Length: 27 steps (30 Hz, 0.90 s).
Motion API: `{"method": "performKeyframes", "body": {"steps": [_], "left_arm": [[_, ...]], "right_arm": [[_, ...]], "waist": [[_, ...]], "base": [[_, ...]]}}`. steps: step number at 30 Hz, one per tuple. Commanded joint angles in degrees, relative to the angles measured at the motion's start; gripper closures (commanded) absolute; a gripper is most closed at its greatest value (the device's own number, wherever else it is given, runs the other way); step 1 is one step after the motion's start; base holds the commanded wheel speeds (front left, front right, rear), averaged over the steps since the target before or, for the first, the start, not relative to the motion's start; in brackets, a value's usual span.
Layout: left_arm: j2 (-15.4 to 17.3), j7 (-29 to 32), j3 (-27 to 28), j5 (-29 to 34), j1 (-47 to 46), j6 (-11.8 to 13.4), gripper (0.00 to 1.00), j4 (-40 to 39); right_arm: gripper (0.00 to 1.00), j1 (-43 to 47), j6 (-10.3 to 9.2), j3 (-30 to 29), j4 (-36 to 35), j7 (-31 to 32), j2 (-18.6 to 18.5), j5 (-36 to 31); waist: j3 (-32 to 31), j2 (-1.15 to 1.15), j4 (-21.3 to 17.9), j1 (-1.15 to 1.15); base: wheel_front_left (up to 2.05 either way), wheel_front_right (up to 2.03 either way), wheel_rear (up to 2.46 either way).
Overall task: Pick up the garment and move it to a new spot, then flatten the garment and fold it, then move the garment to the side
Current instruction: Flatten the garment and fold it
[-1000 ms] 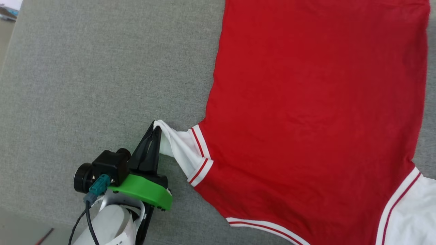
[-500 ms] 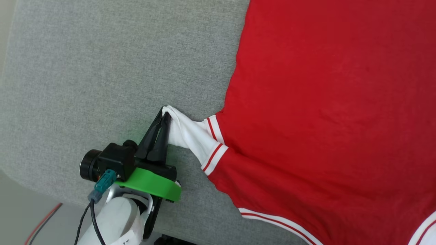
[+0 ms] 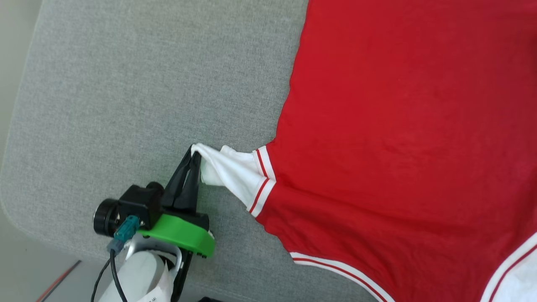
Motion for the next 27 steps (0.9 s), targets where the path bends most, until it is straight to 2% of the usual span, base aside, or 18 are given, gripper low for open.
{"method": "performKeyframes", "body": {"steps": [1,7,13,21,27], "left_arm": [[0.0,-0.3,0.5,0.6,1.2,-0.3,1.0,0.6],[0.4,-0.3,1.2,0.9,4.1,-0.2,1.0,1.8],[1.6,-0.2,1.9,0.4,7.7,0.8,1.0,1.5],[2.7,0.8,2.4,-0.7,11.4,1.8,1.0,0.1],[3.3,1.3,2.5,-1.1,13.5,2.4,1.0,-0.4]], "right_arm": [[1.0,1.5,-0.04,1.2,-1.2,-1.8,-0.7,0.9],[1.0,8.5,-0.04,5.9,-7.8,-8.2,-6.0,6.0],[1.0,20.3,-0.04,6.5,-15.0,-14.0,-12.1,11.1],[1.0,39.1,-0.04,0.0,-21.5,-19.6,-16.6,15.0],[1.0,54.8,-0.04,-7.7,-24.3,-20.9,-14.6,16.1]], "waist": [[-4.3,0.0,-1.7,-0.01],[-10.5,0.0,-4.2,-0.01],[-15.6,0.0,-7.4,-0.01],[-20.0,0.0,-10.1,-0.01],[-21.9,0.0,-11.5,-0.01]], "base": [[0.0,0.0,0.0],[0.0,0.0,0.0],[0.0,0.0,0.0],[0.0,0.0,0.0],[0.0,0.0,0.0]]}}
